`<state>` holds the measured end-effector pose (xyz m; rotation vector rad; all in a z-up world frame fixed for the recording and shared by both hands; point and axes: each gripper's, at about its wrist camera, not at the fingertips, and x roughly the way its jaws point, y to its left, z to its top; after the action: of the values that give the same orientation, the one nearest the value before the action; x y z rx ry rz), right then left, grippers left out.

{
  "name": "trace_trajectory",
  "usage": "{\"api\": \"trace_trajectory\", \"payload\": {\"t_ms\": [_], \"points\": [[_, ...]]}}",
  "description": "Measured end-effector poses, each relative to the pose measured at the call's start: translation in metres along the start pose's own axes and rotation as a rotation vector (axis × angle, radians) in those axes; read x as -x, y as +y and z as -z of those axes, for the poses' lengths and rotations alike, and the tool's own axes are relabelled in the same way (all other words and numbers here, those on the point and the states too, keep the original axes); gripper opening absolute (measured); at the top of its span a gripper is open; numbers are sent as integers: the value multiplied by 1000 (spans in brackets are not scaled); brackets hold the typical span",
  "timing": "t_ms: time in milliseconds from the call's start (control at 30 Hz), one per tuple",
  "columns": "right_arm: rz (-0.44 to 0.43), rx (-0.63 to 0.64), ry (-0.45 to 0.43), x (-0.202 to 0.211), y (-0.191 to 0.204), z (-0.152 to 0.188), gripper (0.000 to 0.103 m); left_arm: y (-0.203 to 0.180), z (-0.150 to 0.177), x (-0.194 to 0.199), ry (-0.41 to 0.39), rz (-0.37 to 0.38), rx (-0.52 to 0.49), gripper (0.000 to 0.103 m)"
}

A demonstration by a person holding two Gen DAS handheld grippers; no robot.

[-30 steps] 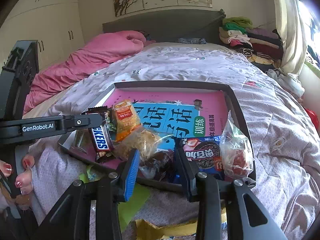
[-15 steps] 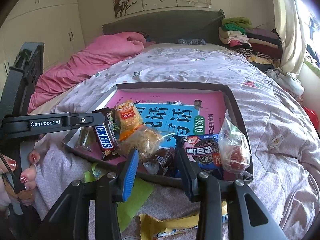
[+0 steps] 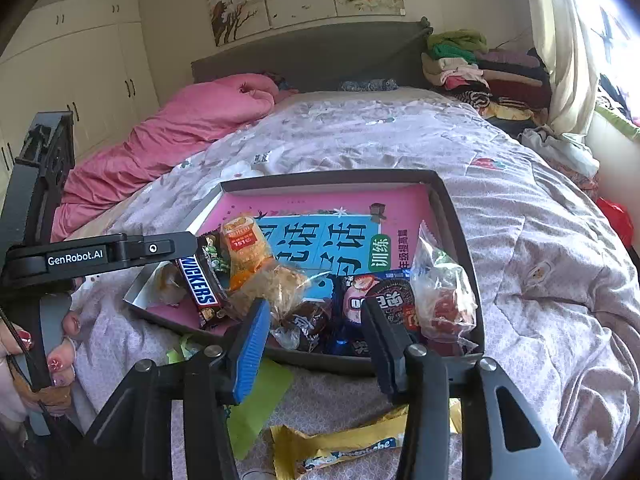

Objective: Organize snacks
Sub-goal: 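Lower both snacks into the tray and open the left and right tools, then move both open tools back to the snacks beside the tray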

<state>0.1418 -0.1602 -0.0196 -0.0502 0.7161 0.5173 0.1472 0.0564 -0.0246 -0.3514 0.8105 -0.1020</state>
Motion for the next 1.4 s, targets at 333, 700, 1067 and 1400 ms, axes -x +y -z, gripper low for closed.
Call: {"api": "trace_trajectory", "payload": {"t_ms": [333,700,1067,1400], "points": [[11,-3,2,3,2,1,53,1,-5,10,-24,-15,-10,66],[22,-19,-25,13,1,-2,59,-3,-11,28,-77,-38,-18,76],[42,-64,-38,27,-11,-3,64,-7,-10,40,-72,-31,-36,76],[52,-121,-4,40,-14,9,66,-18,6,45,-40,-15,-86,77]]}}
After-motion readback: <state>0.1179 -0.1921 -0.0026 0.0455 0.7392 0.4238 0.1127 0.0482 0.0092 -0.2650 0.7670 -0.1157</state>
